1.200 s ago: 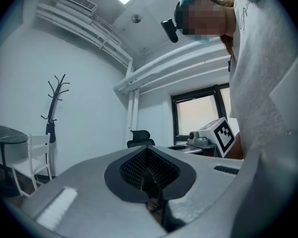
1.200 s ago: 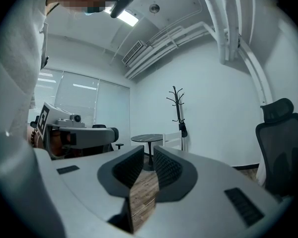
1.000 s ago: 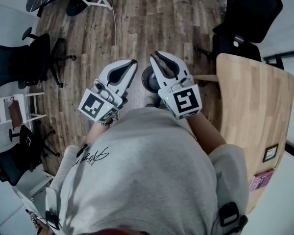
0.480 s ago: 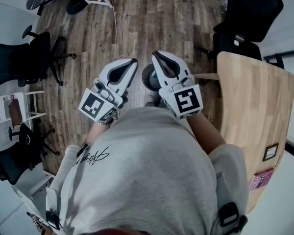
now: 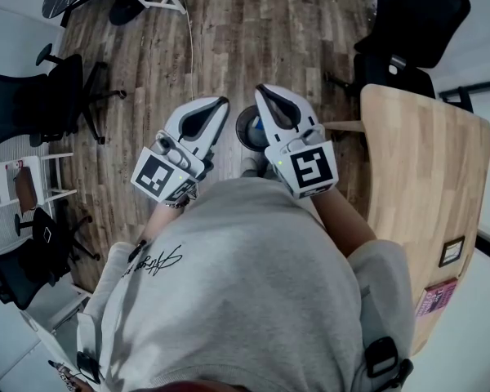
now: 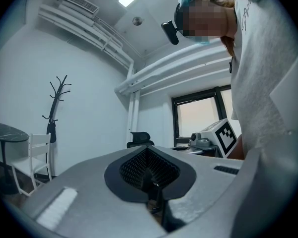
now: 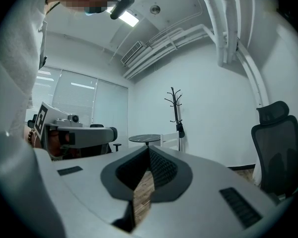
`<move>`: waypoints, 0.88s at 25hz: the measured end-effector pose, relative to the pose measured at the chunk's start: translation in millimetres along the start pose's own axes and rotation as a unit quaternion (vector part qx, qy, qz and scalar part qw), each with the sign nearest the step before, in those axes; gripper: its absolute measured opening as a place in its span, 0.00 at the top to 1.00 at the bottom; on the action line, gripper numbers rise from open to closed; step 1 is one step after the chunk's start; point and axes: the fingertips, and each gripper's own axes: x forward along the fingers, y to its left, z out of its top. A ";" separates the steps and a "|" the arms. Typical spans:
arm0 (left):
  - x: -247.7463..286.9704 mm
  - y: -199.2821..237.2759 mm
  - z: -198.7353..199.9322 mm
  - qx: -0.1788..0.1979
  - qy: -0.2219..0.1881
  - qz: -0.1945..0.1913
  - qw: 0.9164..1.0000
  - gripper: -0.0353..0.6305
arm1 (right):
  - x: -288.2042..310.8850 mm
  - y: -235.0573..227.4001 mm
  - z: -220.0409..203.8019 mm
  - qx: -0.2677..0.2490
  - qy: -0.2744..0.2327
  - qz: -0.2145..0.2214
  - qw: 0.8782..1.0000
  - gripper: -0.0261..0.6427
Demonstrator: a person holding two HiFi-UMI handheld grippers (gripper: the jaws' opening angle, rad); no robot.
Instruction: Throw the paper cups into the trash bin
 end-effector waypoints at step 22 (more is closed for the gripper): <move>2.7 -3.2 0.4 -0.003 -0.002 -0.004 1.000 0.94 | -3.9 -0.3 -2.0 0.002 0.021 0.008 1.000 0.95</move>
